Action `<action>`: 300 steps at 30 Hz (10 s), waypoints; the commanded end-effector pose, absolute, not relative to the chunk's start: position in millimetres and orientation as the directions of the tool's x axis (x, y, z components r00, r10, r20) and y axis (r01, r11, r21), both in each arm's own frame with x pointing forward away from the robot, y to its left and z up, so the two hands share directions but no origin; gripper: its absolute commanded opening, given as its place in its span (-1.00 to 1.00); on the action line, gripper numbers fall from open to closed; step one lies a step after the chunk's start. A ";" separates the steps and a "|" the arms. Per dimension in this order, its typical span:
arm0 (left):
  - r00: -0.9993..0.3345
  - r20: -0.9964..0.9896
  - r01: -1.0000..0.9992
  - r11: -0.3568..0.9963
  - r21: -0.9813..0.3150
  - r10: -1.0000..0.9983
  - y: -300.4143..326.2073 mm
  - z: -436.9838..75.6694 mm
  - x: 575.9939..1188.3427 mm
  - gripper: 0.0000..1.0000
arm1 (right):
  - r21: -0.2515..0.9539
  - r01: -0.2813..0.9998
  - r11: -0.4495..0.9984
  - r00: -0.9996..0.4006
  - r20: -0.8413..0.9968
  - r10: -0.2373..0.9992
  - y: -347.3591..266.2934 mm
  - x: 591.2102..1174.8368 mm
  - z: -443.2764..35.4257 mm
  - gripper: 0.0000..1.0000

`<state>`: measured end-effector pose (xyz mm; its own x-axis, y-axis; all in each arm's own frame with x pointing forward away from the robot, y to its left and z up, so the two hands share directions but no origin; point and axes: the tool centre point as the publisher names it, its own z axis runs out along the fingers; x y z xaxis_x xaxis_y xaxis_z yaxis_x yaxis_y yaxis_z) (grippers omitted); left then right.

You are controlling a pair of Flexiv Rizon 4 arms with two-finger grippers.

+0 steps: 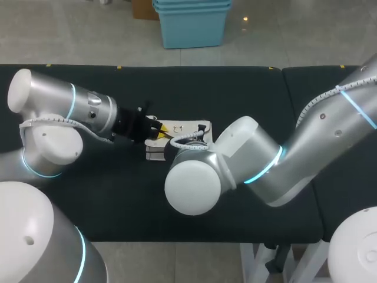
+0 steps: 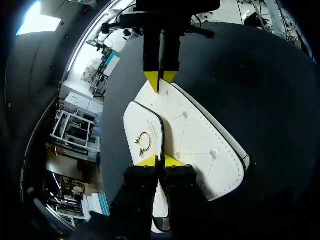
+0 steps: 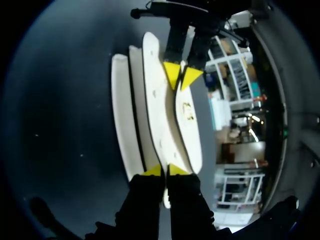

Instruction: Pick up the bag, open it, inspect its contents, close it, and place it on the opposite side

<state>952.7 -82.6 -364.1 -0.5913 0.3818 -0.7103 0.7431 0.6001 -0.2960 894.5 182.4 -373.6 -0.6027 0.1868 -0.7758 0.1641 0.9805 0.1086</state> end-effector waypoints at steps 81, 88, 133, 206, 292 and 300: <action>-0.628 -0.742 0.696 0.596 -0.401 0.235 -49.5 -303.8 935.5 1.00 | 0.159 0.159 0.974 -0.622 -0.751 0.224 184.2 895.9 -357.3 1.00; -0.661 -0.715 0.676 0.594 -0.436 0.228 -42.7 -299.2 931.8 1.00 | 0.216 0.186 0.959 -0.664 -0.691 0.285 178.3 896.5 -341.4 1.00; -0.965 -0.046 0.232 0.761 -0.606 0.257 -28.5 -289.4 923.2 1.00 | 0.171 0.648 0.742 -0.754 0.007 0.657 145.2 909.6 -242.4 1.00; 0.144 0.878 -0.979 -0.198 0.057 -0.457 -13.9 -329.5 949.0 1.00 | -0.092 0.883 -0.460 0.392 0.683 0.616 124.8 913.6 -292.3 1.00; 0.108 0.933 -0.991 0.032 0.127 -0.344 -70.7 -376.4 976.9 -1.00 | -0.257 0.954 -0.154 0.298 0.872 0.388 180.3 936.5 -373.6 -1.00; 0.127 0.927 -0.990 0.007 0.138 -0.352 -65.7 -378.6 976.2 -0.39 | -0.277 0.948 -0.157 0.318 0.862 0.395 179.8 933.9 -380.5 -1.00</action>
<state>981.1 -62.6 -375.8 0.1269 -0.3525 0.9272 -0.9897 0.0179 0.1422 932.1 175.4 -378.1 0.3137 0.3917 0.8649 0.9491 -0.1568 -0.2732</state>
